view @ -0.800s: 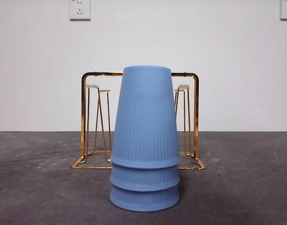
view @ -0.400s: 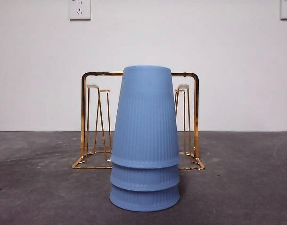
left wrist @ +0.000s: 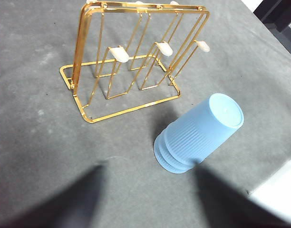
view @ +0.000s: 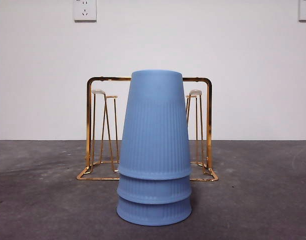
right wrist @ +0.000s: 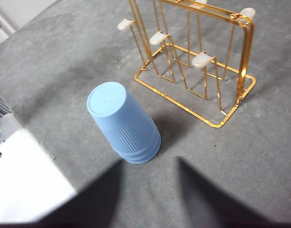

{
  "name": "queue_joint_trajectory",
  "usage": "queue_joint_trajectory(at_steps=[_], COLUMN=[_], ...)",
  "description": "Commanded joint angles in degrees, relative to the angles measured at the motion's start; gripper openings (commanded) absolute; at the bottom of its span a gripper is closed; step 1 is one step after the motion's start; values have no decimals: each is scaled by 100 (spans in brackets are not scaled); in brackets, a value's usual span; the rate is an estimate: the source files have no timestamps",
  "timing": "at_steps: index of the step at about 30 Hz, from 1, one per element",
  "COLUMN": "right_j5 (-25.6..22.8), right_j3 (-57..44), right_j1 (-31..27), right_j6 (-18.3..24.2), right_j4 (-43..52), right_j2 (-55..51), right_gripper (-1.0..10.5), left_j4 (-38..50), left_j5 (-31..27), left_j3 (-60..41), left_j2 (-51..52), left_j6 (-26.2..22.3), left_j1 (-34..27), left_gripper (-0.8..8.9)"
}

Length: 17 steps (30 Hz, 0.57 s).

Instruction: Pick the top cup and place it on cupholder, pick up the mid cup and place it on cupholder, last pick the bottom cup and place it on cupholder.

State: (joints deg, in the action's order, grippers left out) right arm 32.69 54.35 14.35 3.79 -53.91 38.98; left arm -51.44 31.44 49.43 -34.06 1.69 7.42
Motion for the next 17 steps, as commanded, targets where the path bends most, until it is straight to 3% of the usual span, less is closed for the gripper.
queue_joint_trajectory(at_steps=[1, 10, 17], right_j5=[-13, -20, -400], right_j3=[96, 321, 1040], right_j1=[72, 525, 1427], right_j6=[-39, -254, -278], right_j4=[72, 205, 225], right_j2=[28, 461, 1427], right_gripper=[358, 360, 362], left_j4=[28, 28, 24], left_j5=[28, 28, 28], left_j3=[94, 94, 94], left_j2=[-20, -20, -20], left_j6=[-105, -101, -98], left_j1=[15, 15, 15], left_gripper=[414, 411, 409])
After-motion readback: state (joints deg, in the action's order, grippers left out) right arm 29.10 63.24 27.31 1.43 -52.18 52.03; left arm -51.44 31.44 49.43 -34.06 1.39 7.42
